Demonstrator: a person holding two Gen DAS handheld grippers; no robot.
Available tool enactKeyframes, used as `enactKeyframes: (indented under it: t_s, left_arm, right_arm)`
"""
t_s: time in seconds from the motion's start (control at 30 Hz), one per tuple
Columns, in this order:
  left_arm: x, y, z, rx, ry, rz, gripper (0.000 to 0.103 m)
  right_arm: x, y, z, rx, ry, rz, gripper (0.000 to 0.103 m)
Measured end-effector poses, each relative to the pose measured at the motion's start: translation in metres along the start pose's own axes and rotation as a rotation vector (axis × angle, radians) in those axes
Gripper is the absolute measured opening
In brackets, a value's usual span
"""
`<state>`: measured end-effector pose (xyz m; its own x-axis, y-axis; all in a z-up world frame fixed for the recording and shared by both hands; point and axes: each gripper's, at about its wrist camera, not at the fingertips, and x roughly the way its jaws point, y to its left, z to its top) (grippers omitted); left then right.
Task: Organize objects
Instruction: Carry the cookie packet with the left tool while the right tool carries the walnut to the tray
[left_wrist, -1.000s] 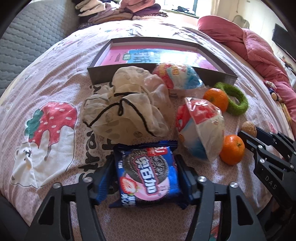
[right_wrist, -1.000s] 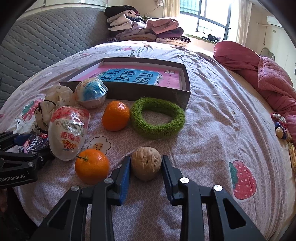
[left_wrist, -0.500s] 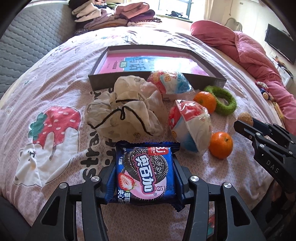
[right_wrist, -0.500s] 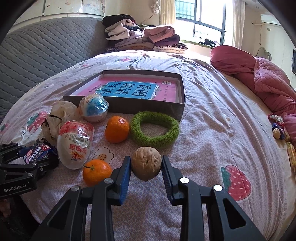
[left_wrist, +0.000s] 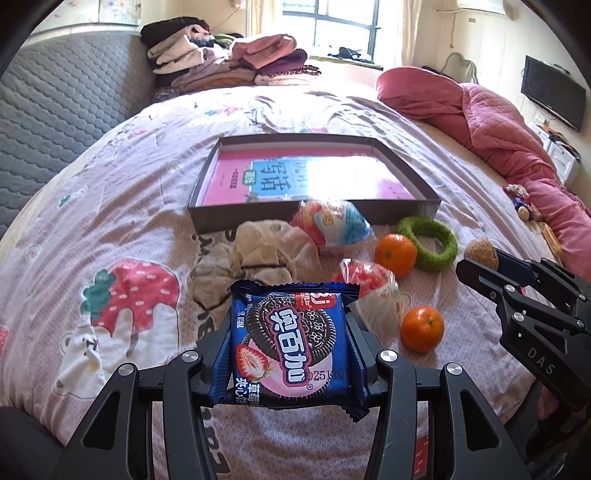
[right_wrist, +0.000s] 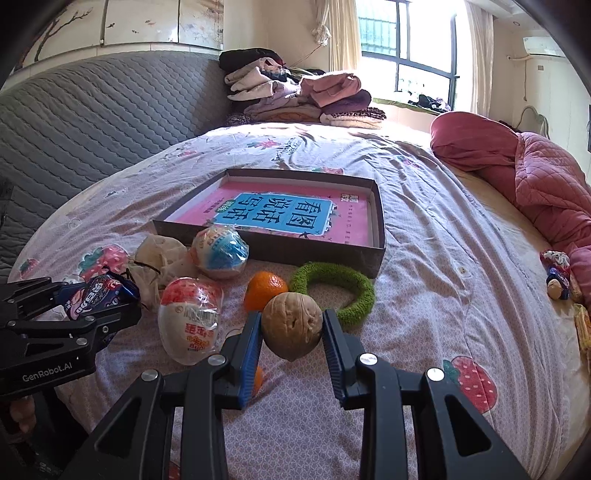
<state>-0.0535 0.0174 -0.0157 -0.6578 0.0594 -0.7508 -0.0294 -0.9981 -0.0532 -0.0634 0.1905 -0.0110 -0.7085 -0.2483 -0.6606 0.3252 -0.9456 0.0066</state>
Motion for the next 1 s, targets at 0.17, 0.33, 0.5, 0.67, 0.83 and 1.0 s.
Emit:
enactKeyframes:
  t_s: [0.17, 0.33, 0.5, 0.67, 0.83, 1.0]
  left_arm:
    - [0.002, 0.004, 0.015, 0.002, -0.022, 0.011, 0.053]
    - [0.012, 0.006, 0.032, 0.006, -0.033, 0.014, 0.053]
    - [0.025, 0.007, 0.049, 0.009, -0.032, 0.011, 0.053]
    - [0.037, 0.01, 0.063, 0.014, -0.037, 0.014, 0.053]
    - [0.05, 0.02, 0.077, -0.001, -0.026, 0.01, 0.053]
    - [0.058, 0.029, 0.091, -0.01, -0.033, 0.018, 0.053]
  right_arm:
    - [-0.001, 0.001, 0.01, 0.0, -0.016, 0.01, 0.033]
    - [0.006, 0.0, 0.023, -0.007, -0.022, 0.018, 0.033]
    - [0.015, 0.002, 0.037, -0.022, -0.029, 0.023, 0.033]
    - [0.026, 0.003, 0.055, -0.039, -0.045, 0.016, 0.033]
    - [0.039, 0.004, 0.073, -0.053, -0.058, -0.002, 0.033]
    - [0.053, 0.002, 0.087, -0.059, -0.063, -0.012, 0.033]
